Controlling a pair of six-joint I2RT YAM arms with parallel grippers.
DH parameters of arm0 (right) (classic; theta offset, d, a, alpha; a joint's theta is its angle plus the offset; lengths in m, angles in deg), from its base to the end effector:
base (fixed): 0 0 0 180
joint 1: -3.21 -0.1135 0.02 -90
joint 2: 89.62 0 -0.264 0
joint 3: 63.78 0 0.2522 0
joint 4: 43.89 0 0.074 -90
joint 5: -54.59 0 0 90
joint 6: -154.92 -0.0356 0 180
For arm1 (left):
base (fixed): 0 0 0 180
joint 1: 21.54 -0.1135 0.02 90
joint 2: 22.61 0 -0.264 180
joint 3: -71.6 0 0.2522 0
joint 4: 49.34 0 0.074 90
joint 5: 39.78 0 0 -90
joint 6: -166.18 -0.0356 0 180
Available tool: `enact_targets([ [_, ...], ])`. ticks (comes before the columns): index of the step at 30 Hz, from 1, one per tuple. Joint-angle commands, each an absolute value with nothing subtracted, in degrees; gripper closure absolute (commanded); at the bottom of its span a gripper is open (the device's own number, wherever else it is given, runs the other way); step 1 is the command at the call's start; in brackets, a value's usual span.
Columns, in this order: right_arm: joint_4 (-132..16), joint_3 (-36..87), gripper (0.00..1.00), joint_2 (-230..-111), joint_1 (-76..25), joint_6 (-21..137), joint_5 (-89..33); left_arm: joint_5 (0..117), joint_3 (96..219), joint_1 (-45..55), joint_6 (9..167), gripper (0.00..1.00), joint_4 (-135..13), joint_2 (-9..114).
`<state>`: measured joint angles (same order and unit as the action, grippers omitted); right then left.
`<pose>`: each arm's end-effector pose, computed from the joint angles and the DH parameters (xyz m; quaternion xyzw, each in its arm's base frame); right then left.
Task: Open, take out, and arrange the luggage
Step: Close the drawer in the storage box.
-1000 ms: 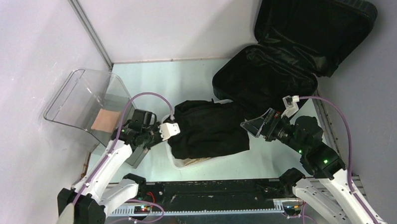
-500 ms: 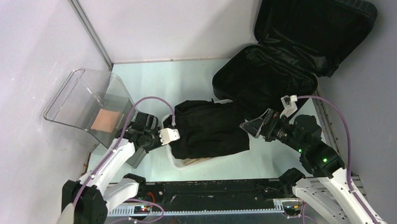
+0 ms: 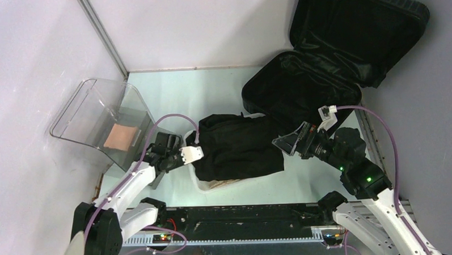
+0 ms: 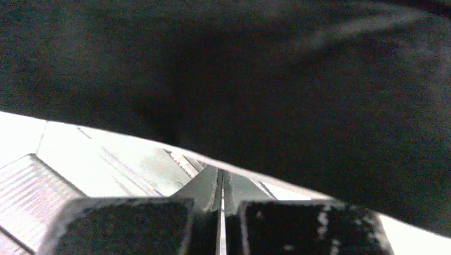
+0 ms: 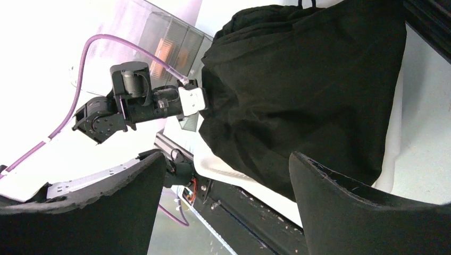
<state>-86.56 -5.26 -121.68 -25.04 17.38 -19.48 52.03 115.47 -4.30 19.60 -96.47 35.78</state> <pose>0.1063 0.0682 0.3358 0.0507 0.7948 0.4526 0.4011 0.1695 -0.0538 0.1787 0.5853 0.7728 0.0680 0.2357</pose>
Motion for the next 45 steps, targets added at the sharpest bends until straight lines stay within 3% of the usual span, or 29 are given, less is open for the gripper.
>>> enact_targets([
  [1, -83.13, -2.73, 0.12, -120.82, -24.71, 18.63, -19.24, 46.65, 115.38, -4.58, 19.82, 1.0, -89.65, 35.64],
  [45, -88.03, 2.89, 0.12, -118.69, -22.81, 20.73, -24.89, 19.52, 114.64, -8.27, 28.84, 1.0, -75.52, 45.23],
])
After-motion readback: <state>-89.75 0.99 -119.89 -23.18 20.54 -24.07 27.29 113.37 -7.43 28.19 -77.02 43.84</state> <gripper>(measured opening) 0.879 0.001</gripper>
